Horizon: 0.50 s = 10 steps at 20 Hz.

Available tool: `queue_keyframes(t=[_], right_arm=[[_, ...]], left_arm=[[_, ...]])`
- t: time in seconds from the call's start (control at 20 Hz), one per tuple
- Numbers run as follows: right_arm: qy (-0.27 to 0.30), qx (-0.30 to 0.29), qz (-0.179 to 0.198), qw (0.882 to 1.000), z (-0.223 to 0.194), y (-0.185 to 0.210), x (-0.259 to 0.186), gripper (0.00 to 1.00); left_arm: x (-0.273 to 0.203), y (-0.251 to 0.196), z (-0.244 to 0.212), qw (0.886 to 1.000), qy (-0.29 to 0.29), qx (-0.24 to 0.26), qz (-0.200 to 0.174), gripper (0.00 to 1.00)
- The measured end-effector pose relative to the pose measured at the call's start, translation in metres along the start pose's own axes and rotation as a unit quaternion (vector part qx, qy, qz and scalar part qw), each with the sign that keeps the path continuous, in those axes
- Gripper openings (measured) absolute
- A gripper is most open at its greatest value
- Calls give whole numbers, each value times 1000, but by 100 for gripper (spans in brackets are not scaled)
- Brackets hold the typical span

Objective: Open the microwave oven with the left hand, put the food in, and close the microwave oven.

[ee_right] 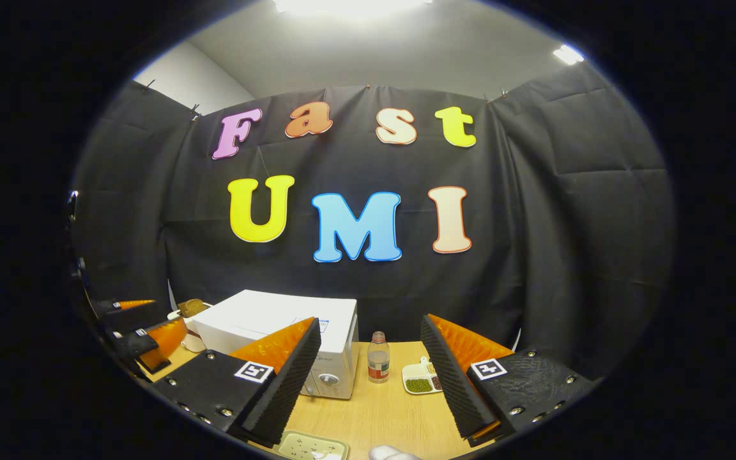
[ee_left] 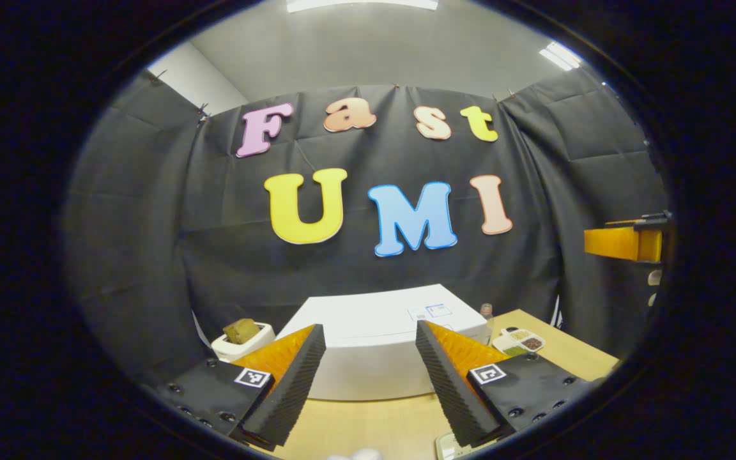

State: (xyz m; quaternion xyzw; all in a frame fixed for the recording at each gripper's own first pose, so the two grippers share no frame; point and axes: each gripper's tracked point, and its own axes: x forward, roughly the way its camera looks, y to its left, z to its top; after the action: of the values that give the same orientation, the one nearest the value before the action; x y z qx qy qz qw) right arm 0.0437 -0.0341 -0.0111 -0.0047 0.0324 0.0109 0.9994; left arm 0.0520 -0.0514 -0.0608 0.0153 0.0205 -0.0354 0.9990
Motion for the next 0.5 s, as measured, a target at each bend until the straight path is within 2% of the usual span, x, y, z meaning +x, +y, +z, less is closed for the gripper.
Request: queue_keyframes(t=[0.1, 0.15, 0.3, 0.4, 0.5], right_arm=[[-6, 8, -6, 1000, 8, 2, -11, 96], [-8, 10, -8, 1000, 11, 3, -15, 96], [-15, 0, -16, 1000, 18, 3, -28, 96], [-19, -2, -19, 1000, 22, 5, -34, 96], [-21, -3, -20, 1000, 24, 9, -39, 96]], left_arm=[[-19, 13, 18, 1000, -9, -6, 4, 97], [-27, 21, 22, 1000, -8, -4, 10, 100], [-45, 33, 34, 1000, -19, -16, 15, 95], [-54, 44, 38, 999, -21, -20, 20, 95], [-62, 48, 45, 999, -26, -25, 22, 99]])
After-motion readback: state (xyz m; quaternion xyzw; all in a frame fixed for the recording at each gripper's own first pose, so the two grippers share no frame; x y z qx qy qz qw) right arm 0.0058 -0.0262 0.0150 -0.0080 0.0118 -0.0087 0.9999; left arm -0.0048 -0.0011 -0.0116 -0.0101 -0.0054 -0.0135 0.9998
